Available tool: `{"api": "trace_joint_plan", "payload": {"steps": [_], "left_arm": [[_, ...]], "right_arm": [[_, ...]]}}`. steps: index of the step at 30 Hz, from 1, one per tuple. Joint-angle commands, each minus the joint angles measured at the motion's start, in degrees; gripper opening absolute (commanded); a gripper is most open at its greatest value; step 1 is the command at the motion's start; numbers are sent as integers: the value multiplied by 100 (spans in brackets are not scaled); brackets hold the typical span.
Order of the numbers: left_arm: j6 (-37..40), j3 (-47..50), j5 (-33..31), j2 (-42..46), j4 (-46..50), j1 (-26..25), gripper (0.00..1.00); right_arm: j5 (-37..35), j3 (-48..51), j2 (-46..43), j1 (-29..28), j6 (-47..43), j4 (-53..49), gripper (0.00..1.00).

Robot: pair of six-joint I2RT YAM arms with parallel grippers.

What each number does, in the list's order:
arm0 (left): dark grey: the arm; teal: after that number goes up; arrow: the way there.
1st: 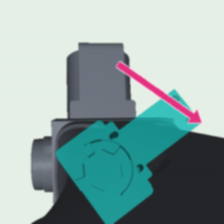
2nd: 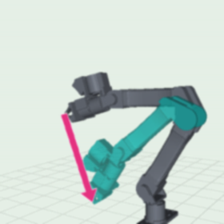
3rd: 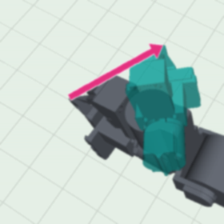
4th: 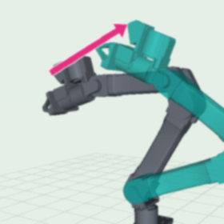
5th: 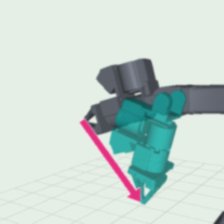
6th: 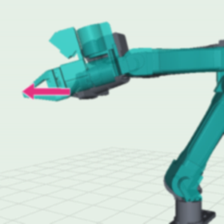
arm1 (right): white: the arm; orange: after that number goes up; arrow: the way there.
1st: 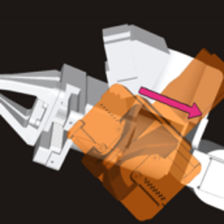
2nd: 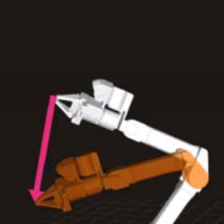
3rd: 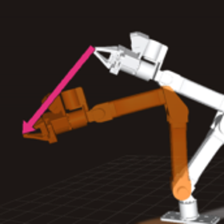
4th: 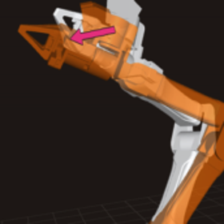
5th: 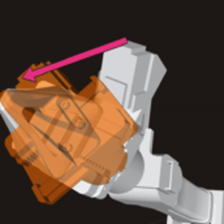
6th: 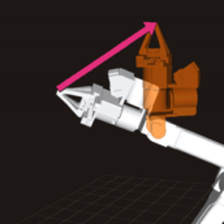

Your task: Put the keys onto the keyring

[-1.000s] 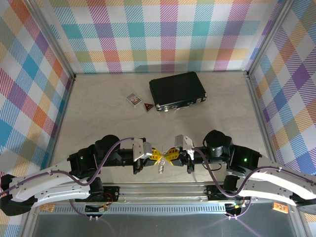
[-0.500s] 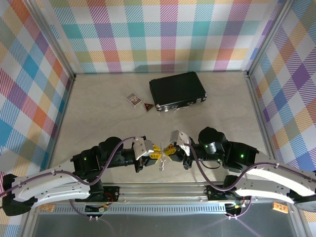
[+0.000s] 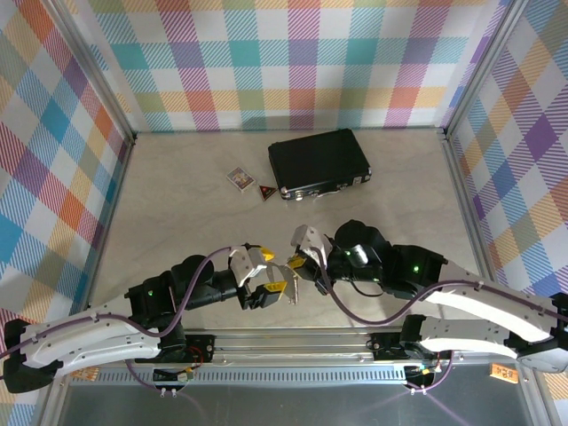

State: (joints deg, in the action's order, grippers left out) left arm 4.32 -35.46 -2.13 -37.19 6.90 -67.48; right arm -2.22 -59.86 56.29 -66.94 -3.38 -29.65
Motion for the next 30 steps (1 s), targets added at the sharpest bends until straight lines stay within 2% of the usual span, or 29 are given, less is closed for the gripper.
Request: {"api": "trace_joint_plan", "payload": {"steps": [1, 3, 5, 13, 20, 26, 30], "left_arm": [[-113, 96, -191, 119, -198, -2, 85], [-120, 123, -215, 165, -172, 3, 96], [-131, 144, -226, 222, -139, -2, 100], [-260, 241, -383, 375, -76, -1, 100], [-391, 352, -879, 354, -149, 0, 100], [-589, 514, -791, 193, -372, 0, 100], [-683, 558, -1002, 186, -356, 3, 100]], "right_arm": [[-138, -374, 169, 96, 134, -86, 0], [-189, -541, 347, 143, 140, -211, 0], [-263, -719, 560, 200, 153, -357, 0], [-357, -1117, 1036, 385, 52, -627, 0], [-442, -1482, 1499, 558, 64, -814, 0], [-426, -1740, 1953, 628, -18, -852, 0], [-514, -1983, 2315, 653, -9, -973, 0]]}}
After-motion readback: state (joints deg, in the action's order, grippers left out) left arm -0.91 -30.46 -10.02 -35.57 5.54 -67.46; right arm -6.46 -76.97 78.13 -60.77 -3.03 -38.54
